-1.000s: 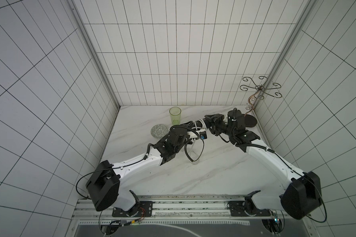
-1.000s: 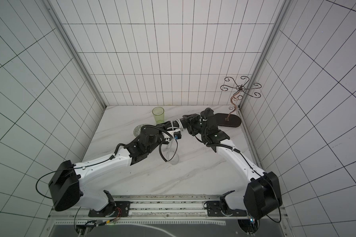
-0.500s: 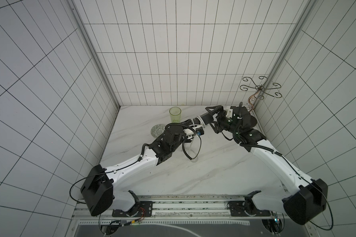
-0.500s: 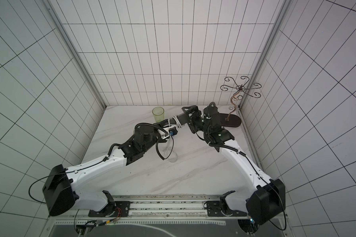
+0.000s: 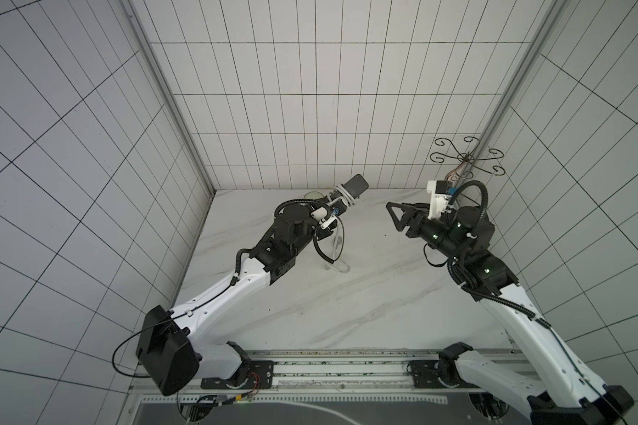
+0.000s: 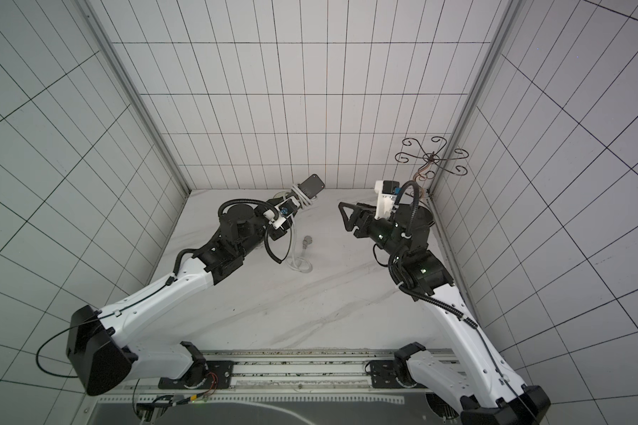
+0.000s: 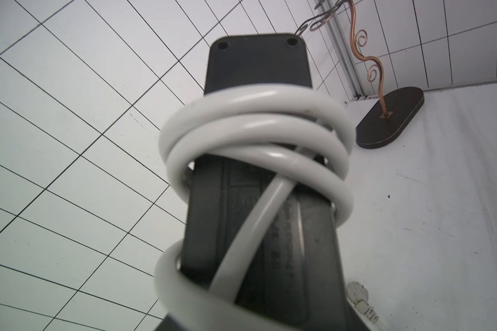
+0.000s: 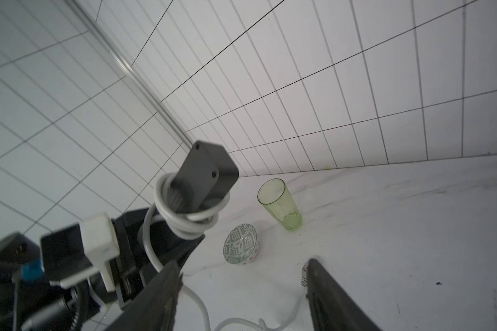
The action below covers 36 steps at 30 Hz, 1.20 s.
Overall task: Unwrap the cord wrapped around the power strip
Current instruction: Pick up the power strip from the center of the board, then unwrap the power cord from the power strip.
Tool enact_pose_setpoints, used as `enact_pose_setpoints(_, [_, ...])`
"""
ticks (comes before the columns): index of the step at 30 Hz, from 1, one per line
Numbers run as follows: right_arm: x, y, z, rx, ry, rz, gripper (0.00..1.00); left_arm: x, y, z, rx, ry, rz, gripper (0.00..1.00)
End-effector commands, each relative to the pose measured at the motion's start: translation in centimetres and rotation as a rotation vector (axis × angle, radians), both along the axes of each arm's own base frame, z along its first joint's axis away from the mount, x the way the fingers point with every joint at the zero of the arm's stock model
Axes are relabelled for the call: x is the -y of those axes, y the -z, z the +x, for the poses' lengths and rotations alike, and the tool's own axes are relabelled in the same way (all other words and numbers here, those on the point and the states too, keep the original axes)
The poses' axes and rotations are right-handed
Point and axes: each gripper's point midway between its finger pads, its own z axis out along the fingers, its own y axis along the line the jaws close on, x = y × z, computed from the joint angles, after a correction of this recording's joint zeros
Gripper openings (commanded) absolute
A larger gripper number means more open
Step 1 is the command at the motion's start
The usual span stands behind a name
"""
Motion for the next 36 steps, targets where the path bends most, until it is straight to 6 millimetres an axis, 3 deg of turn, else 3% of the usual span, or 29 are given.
enact_pose_setpoints(1, [-4.2, 4.8, -2.9, 0.103, -0.217, -0.143, 0.67, -0.1, -4.1, -0.9, 0.036, 0.021, -0.114, 0.0])
enact_pose_setpoints(4, [-6.5, 5.3, -4.9, 0.175, -0.294, -0.129, 0.69, -0.2, -4.5, -0.9, 0.029, 0.016, -0.128, 0.0])
enact_pose_setpoints(7, [-8.3, 6.6, -5.4, 0.163, -0.337, -0.13, 0.69, -0.2, -5.3, -1.0, 0.026, 0.014, -0.15, 0.0])
enact_pose_setpoints(12, [-11.1, 8.8, -5.0, 0.115, -0.377, -0.113, 0.66, -0.4, -6.5, -1.1, 0.035, 0.013, -0.175, 0.0])
enact_pose_setpoints(17, [-12.8, 10.1, -3.1, 0.073, -0.335, -0.096, 0.56, -0.4, -7.3, -1.2, 0.045, 0.014, -0.18, 0.0])
enact_pose_setpoints(24, [-14.0, 9.5, -2.6, 0.077, -0.366, -0.058, 0.36, -0.7, -7.8, -1.1, 0.045, 0.002, -0.177, 0.0])
enact_pose_setpoints(28, [-14.3, 9.1, -2.8, 0.091, -0.386, -0.057, 0.13, -1.0, -8.9, -1.0, 0.057, -0.007, -0.187, 0.0])
enact_pose_setpoints(31, [-14.2, 7.5, -3.0, 0.12, -0.393, -0.064, 0.0, -1.2, -9.9, -1.0, 0.066, -0.018, -0.194, 0.0])
enact_pose_setpoints(36, [-13.1, 3.5, -3.5, 0.133, -0.394, -0.099, 0.0, -2.3, -11.1, -1.0, 0.081, -0.037, -0.192, 0.0])
